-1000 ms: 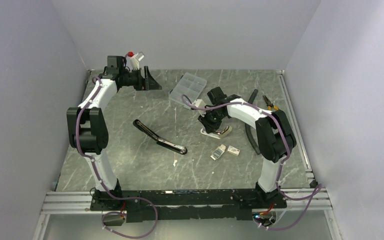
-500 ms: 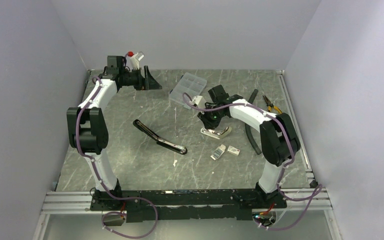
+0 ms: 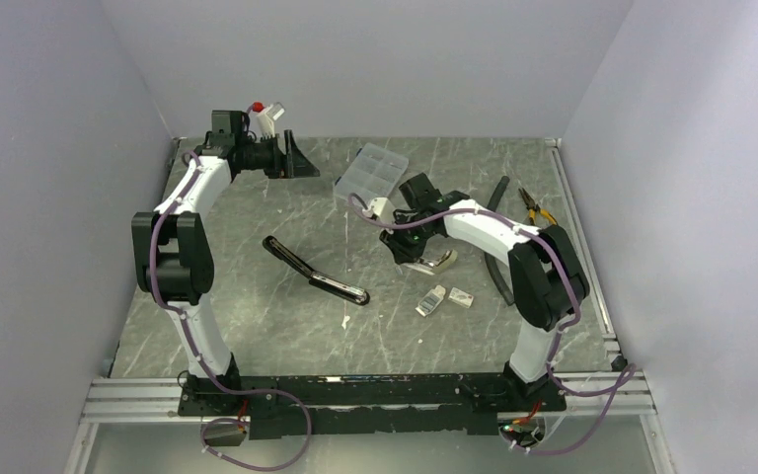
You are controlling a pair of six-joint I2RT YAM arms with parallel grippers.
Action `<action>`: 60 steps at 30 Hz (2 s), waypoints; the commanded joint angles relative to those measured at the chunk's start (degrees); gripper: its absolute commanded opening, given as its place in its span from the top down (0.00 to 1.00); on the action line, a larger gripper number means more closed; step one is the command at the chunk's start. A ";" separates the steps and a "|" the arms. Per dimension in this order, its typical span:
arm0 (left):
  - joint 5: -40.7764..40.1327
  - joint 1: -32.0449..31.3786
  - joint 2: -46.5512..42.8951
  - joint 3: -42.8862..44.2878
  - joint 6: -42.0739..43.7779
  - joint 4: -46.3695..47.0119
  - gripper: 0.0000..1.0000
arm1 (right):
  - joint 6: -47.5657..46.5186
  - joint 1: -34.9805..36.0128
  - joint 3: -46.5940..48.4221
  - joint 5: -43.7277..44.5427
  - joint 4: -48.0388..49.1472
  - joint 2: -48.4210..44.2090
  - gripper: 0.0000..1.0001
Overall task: Load the staples into the stapler
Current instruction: Pick up the staple from the center of the board.
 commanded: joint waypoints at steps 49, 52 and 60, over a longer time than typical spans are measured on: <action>-9.43 0.66 -6.40 -0.91 2.47 -2.06 0.15 | 14.96 5.84 0.72 14.61 4.52 4.81 0.81; -8.96 0.64 -6.12 -0.57 2.21 -2.14 0.15 | 14.76 5.84 0.81 15.03 4.48 4.59 0.82; -8.84 0.62 -5.82 -0.49 2.09 -2.00 0.14 | 14.47 5.85 0.29 15.63 5.08 3.29 0.79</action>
